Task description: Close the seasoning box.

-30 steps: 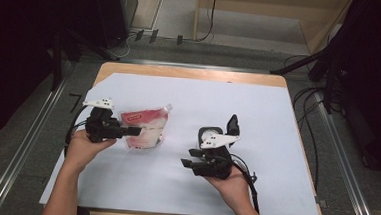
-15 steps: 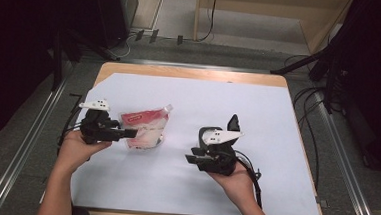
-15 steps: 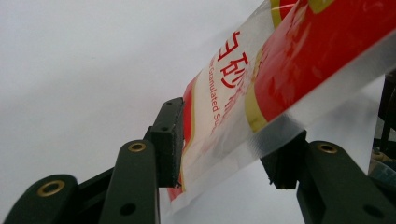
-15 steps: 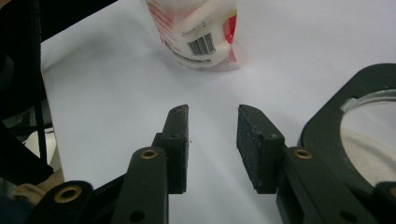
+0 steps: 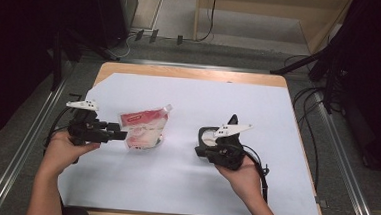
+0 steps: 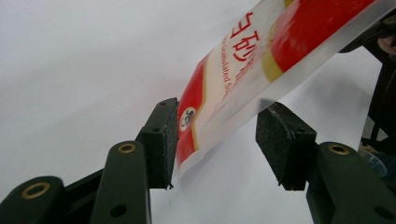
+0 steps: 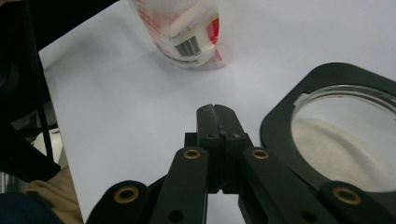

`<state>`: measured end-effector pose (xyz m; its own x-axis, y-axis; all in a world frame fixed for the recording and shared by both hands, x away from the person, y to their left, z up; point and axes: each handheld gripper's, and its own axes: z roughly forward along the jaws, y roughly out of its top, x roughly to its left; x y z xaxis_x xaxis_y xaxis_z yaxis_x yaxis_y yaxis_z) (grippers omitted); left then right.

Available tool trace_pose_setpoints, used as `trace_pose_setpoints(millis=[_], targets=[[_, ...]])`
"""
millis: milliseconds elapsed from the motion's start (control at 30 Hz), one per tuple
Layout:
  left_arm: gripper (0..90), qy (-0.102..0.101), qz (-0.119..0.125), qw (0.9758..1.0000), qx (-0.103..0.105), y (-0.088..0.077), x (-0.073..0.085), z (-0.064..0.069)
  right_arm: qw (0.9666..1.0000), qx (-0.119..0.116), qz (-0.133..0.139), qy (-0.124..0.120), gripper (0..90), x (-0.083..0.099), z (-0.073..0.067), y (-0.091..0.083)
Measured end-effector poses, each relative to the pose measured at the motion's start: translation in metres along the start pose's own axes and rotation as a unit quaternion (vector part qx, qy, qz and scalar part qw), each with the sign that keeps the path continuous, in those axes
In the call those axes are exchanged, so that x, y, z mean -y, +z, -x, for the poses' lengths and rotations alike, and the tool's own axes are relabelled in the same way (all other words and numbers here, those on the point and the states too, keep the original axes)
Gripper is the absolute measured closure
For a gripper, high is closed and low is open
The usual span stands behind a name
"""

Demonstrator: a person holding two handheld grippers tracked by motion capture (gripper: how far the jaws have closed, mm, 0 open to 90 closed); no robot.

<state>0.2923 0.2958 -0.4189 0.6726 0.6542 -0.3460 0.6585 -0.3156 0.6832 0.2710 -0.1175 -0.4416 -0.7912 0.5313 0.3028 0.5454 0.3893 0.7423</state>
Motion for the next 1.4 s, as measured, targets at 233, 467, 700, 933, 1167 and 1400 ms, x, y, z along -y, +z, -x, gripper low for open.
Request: trace_pose_setpoints(millis=[233, 467, 700, 933, 1167, 1400], targets=[[49.6, -0.012, -0.005, 0.9999, -0.011, -0.004, 0.005, -0.004, 0.9999, 0.008, 0.007, 0.006, 90.0, -0.005, 0.009, -0.013], [48.7, -0.019, -0.009, 0.9997, -0.012, -0.003, 0.009, -0.007, 0.9998, 0.017, 0.009, 0.011, 90.0, -0.011, 0.016, -0.025], [47.8, -0.021, -0.010, 0.9997, -0.012, -0.002, 0.012, -0.010, 0.9994, 0.028, 0.016, 0.015, 89.9, -0.019, 0.022, -0.044], [47.7, -0.016, -0.014, 0.9996, -0.016, 0.000, 0.014, -0.010, 0.9984, 0.048, 0.023, 0.017, 90.0, -0.025, 0.029, -0.065], [47.4, -0.020, -0.021, 0.9994, -0.017, 0.003, 0.014, -0.011, 0.9969, 0.060, 0.046, 0.023, 90.0, -0.029, 0.036, -0.090], [46.9, -0.023, -0.023, 0.9993, -0.016, 0.004, 0.016, -0.012, 0.9946, 0.078, 0.059, 0.037, 90.0, -0.027, 0.046, -0.109]])
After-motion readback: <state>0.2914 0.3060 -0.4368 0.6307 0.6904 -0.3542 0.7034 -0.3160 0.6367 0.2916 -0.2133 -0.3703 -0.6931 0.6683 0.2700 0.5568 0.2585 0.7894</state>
